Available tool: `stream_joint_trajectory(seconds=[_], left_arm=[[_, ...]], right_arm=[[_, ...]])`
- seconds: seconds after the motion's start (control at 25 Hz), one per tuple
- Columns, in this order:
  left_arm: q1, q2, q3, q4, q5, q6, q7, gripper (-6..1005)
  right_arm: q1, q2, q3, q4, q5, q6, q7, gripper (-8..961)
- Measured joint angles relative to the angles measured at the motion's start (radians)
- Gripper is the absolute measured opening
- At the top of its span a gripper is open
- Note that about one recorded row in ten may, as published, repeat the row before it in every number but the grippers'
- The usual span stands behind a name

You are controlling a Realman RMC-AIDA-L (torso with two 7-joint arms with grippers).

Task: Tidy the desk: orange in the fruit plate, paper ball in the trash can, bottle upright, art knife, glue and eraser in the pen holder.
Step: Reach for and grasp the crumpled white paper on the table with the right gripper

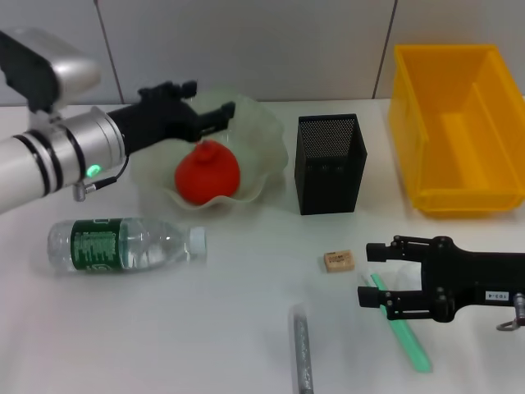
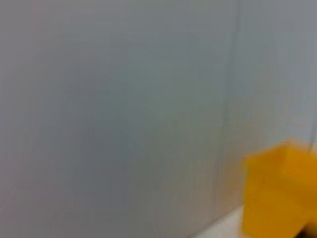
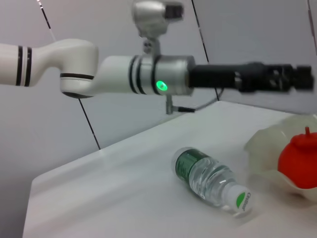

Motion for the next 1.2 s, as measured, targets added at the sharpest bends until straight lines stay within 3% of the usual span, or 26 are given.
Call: stream_joint_trajectory(seconds=[0.2, 0.24, 0.28, 0.44, 0.52, 0.68, 0.76, 0.88, 0.96, 1.08, 1.16, 1.2], left_arm=[[0.113, 0.044, -0.007, 0.136, -0.055, 0.421, -0.148, 749], [0.154, 0.068, -0.007, 0.160, -0.049, 0.594, -0.173, 768], [0.154, 0.068, -0.007, 0.160, -0.049, 0.594, -0.173, 786], [0.217, 0.108, 0.002, 0.104, 0.023, 0.818, -0.117, 859], [0.224, 0.107, 0.004, 0.094, 0.072, 0.838, -0.089, 859], [0.232, 0.075, -0.005, 0.083, 0.260, 0.804, -0.045, 858], [0.233, 0.062, -0.008, 0.083, 0.283, 0.782, -0.029, 858], [0.236, 0.046, -0.020, 0.082, 0.283, 0.765, 0.001, 858], [0.237, 0.038, -0.034, 0.082, 0.281, 0.766, 0.013, 857], [0.240, 0.030, -0.036, 0.082, 0.281, 0.765, 0.030, 857], [0.242, 0.027, -0.037, 0.076, 0.280, 0.763, 0.051, 857], [0.243, 0.026, -0.037, 0.072, 0.280, 0.761, 0.058, 857]], right_arm=[[-0.004, -0.005, 0.004, -0.009, 0.005, -0.003, 0.014, 774], [-0.006, -0.008, 0.004, -0.010, 0.006, -0.004, 0.017, 774], [-0.006, -0.008, 0.004, -0.010, 0.006, -0.004, 0.017, 774], [-0.011, -0.010, 0.004, -0.011, 0.006, -0.014, 0.017, 774], [-0.011, -0.010, 0.004, -0.011, 0.006, -0.014, 0.017, 773], [-0.011, -0.008, 0.004, -0.035, 0.007, -0.014, 0.039, 773], [-0.008, 0.002, 0.005, -0.081, 0.010, -0.020, 0.082, 773], [-0.002, 0.026, -0.006, -0.259, 0.011, -0.052, 0.267, 772], [0.019, 0.031, -0.039, -0.420, -0.024, -0.076, 0.468, 772], [0.104, 0.008, -0.074, -0.573, -0.150, -0.152, 0.751, 772], [0.205, -0.023, -0.075, -0.608, -0.266, -0.232, 0.888, 771], [0.295, -0.048, -0.075, -0.593, -0.371, -0.283, 0.974, 771]])
